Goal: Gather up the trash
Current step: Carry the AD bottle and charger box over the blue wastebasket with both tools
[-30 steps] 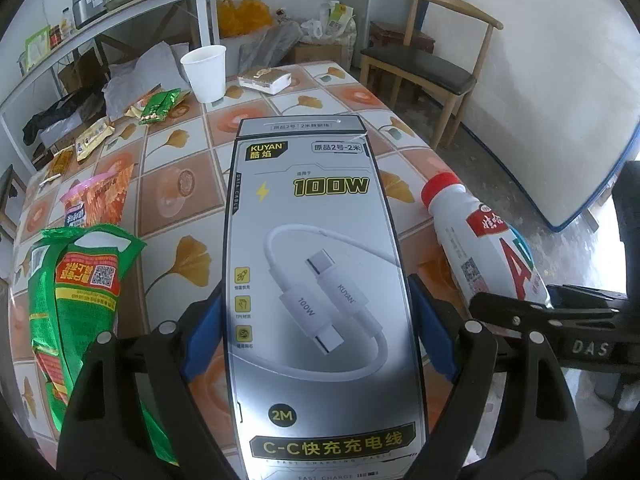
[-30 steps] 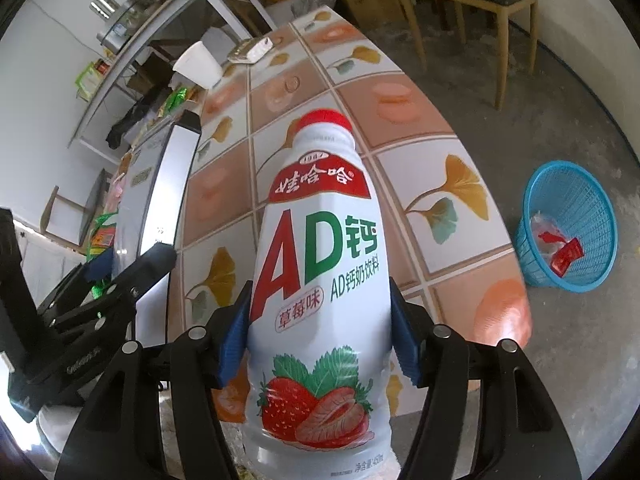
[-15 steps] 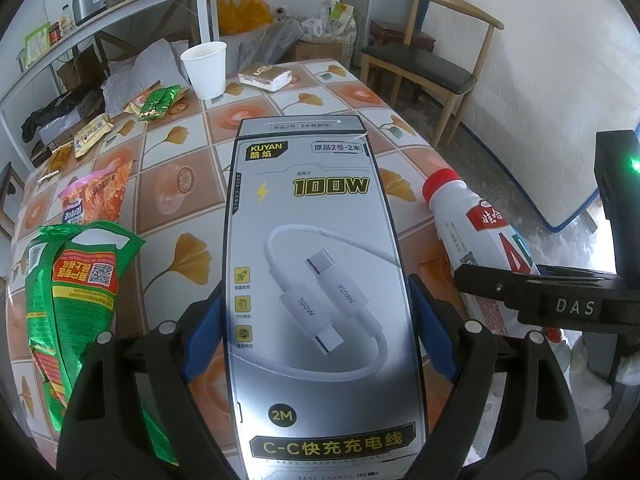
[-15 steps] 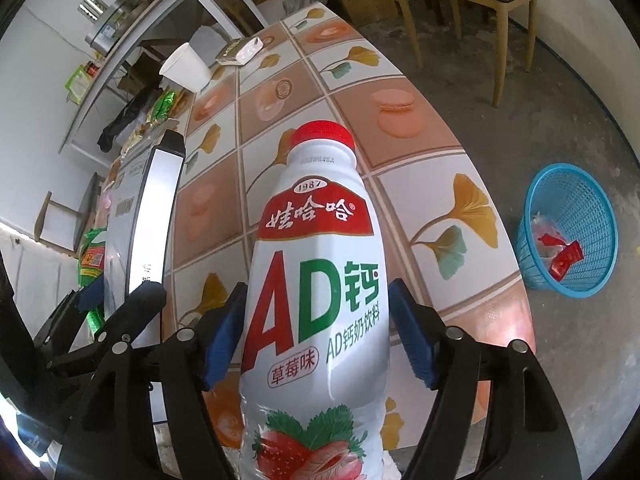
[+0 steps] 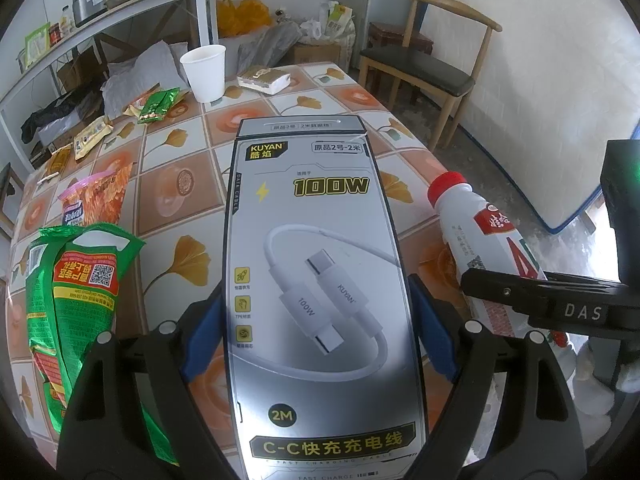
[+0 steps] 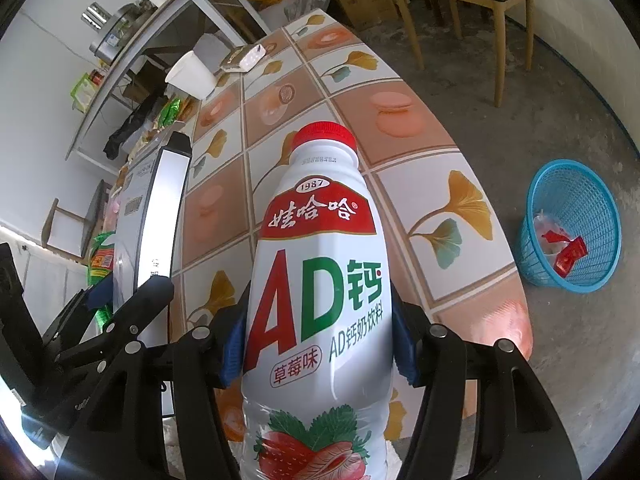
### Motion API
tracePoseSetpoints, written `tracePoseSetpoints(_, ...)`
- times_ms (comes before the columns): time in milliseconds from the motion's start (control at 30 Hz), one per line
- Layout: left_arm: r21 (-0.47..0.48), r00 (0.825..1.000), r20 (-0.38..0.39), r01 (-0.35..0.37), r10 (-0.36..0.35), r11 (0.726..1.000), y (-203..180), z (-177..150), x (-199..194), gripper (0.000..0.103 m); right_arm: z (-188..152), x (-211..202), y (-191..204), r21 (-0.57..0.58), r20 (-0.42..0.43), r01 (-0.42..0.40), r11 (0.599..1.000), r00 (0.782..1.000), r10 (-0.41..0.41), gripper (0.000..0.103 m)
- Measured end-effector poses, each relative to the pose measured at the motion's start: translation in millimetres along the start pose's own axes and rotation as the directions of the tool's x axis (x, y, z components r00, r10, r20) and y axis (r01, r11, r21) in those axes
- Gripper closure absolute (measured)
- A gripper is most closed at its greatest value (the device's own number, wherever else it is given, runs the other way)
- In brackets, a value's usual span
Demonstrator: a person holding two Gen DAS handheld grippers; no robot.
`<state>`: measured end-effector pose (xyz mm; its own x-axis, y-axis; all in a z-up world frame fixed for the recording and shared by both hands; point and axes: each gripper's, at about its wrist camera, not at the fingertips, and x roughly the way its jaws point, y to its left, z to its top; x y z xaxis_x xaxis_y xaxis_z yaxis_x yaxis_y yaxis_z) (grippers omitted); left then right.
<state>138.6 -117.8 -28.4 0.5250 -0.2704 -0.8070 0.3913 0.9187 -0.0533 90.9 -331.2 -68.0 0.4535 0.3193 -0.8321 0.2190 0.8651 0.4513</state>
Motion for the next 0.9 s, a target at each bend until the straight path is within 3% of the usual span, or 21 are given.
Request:
tracePoseSetpoints(533,0.039,1.0,0.007,0.022,-0.022,0.999,-24,6,-10,0.023,-4,-35,-27,0.055,0.08,-0.043,0.998,0.996,0.038,0.045)
tracePoseSetpoints(767,0.096,0.993,-0.012,0.121,-0.12,0.988,-58,22,-8,0.023,-11,-81,-85,0.182,0.186,-0.028,0.983,0.982,-0.006,0.045)
tracePoseSetpoints(900,0.131,0.973,-0.066,0.228,-0.221,0.965,-92,37,0,0.023,-24,-116,-134,0.297,0.253,-0.008,0.955,0.965,-0.071,0.045)
